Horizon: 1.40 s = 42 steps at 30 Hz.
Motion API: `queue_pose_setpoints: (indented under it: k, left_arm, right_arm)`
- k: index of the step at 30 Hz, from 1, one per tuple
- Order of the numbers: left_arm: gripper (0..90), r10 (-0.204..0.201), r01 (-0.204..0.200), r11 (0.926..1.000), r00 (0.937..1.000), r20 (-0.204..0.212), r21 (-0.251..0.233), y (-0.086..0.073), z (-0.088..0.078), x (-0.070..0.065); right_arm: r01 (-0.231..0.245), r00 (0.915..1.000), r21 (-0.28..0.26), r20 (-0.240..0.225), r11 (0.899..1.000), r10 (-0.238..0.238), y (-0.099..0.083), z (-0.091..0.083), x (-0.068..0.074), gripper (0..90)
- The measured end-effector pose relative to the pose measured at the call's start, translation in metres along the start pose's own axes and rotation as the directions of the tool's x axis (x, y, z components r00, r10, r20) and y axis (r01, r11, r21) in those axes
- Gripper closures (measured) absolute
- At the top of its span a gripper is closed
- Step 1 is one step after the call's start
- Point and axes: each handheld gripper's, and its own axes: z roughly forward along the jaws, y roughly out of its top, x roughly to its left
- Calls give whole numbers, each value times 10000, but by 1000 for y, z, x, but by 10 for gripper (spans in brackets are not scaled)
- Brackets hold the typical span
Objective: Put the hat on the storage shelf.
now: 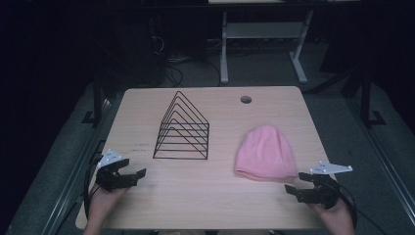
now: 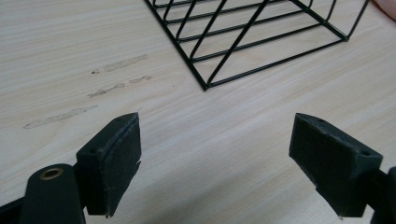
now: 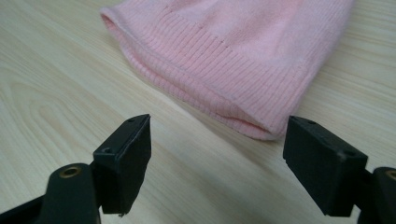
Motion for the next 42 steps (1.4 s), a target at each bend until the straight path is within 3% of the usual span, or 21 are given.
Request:
queue_pose_setpoints:
  k: [12,14,17,22,34,42]
  left_arm:
    - [168,38,-37,9999,10000,-68,95,-1,0,2]
    - [168,-295,295,9995,9996,25,-100,-1,-3,2]
    - [168,-343,342,9991,9994,-27,-270,0,-5,3]
    - [168,-239,238,9996,9997,-64,-124,0,-2,4]
    - [168,-225,225,9996,9997,-5,-189,0,-3,4]
    - [168,-255,253,9995,9996,-89,-205,-1,-5,3]
  right_arm:
    - [171,9998,88,-109,9998,-170,10,6,7,223]
    - [208,9998,-46,67,9998,-208,17,7,6,202]
    - [322,9994,-157,141,9994,-320,25,9,5,201]
    - [495,9988,20,66,9988,-495,38,16,4,200]
    - [15,9996,390,-284,9992,-4,53,23,-12,189]
    - [-66,9985,601,-542,9982,99,77,32,-19,184]
